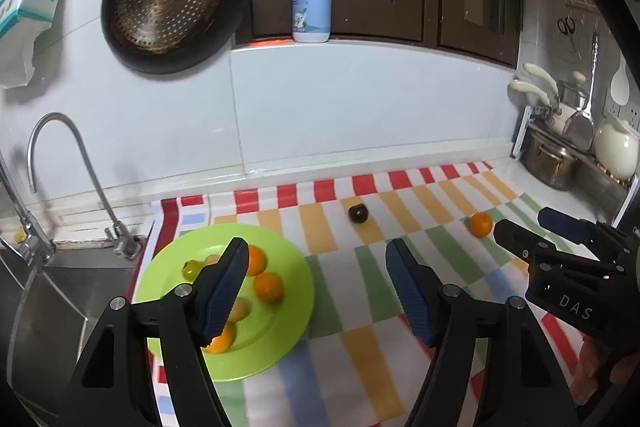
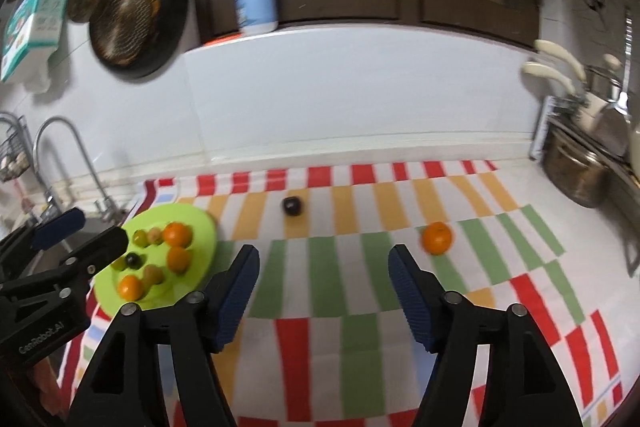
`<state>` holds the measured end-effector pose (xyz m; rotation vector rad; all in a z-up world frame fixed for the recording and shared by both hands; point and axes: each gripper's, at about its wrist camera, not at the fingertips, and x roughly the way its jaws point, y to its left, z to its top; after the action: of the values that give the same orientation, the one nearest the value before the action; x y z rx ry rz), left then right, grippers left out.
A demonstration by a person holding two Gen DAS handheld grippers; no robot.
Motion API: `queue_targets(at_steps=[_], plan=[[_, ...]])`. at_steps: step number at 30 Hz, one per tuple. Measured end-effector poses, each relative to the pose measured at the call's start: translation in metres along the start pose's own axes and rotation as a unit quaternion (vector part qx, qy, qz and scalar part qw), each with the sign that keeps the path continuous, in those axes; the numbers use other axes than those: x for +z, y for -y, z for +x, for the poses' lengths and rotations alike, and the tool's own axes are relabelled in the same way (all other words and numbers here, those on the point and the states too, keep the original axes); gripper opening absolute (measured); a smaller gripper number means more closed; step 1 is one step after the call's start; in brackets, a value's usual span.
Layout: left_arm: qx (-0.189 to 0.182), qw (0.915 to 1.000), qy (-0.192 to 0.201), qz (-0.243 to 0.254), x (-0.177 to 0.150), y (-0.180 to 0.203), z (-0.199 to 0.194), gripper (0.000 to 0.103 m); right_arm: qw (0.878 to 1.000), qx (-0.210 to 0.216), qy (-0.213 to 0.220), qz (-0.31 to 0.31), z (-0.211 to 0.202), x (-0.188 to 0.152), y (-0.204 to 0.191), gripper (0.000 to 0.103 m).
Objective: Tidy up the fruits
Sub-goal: 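Move the left gripper to the dark plum while the right approaches the orange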
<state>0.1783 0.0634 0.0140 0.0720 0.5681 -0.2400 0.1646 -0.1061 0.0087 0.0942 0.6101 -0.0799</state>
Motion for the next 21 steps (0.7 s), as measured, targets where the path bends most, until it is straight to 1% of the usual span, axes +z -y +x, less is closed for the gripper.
queue_targets(at_steps=[4,6,9,16,21], plan=[[-0.004,1.0000,0.000,-0.001,0.011,0.011,0.010,0.071,1.000,-0.022,0.009,0.010,0.001,0.006,0.016,0.068],[-0.002,1.0000,0.006,0.000,0.016,0.016,0.016,0.074,0.999,-0.034,0.007,0.021,0.005,0.009,0.027,0.068],[-0.002,1.0000,0.006,0.005,0.021,0.023,0.026,0.075,0.998,-0.049,0.004,0.036,0.012,0.011,0.039,0.068],[-0.003,1.0000,-0.006,0.007,0.030,0.036,0.055,0.075,0.995,-0.083,0.009,0.058,0.028,0.018,0.061,0.068],[-0.006,0.9997,-0.023,0.010,0.033,0.041,0.080,0.075,0.992,-0.101,-0.001,0.078,0.045,0.019,0.074,0.068]])
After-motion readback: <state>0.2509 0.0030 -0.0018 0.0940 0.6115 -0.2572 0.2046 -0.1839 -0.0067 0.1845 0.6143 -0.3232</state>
